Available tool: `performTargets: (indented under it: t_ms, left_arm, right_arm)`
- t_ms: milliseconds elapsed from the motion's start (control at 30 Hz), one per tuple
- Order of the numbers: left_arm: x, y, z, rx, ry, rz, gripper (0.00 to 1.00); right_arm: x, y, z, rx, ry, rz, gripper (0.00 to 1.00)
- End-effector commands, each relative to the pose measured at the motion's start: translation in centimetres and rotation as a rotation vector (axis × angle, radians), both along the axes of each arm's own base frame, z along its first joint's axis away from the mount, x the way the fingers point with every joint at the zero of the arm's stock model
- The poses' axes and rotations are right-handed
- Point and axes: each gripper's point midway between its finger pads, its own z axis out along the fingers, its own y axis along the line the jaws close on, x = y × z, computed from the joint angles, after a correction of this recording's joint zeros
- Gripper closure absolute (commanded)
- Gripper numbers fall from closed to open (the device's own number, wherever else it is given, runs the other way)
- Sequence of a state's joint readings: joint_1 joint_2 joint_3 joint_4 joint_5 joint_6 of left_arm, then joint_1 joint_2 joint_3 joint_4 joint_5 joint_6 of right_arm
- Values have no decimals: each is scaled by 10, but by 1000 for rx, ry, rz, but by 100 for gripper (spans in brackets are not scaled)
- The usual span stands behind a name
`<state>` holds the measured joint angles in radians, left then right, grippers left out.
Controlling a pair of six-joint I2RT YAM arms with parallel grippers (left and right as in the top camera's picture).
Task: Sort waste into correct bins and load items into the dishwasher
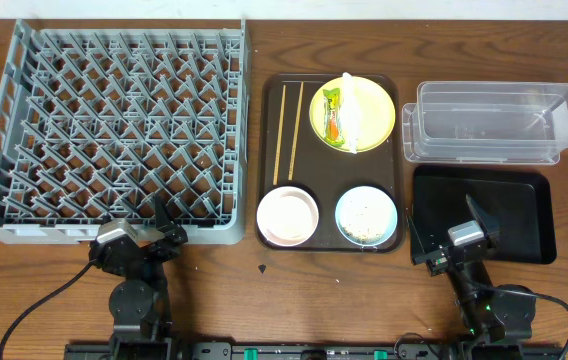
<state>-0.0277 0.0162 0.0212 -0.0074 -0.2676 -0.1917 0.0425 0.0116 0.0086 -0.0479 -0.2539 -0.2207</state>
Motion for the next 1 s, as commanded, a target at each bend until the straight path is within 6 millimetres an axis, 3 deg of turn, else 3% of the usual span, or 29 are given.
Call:
performTargets:
  t_ms: [0, 967]
  left_arm:
    - [-1, 2, -18, -10, 56, 12, 4]
    - [-1, 2, -17, -10, 49, 11, 4]
  right_arm:
    - [0, -2, -1, -12, -5, -7, 1]
    - [1, -5, -1, -67, -19, -23, 1]
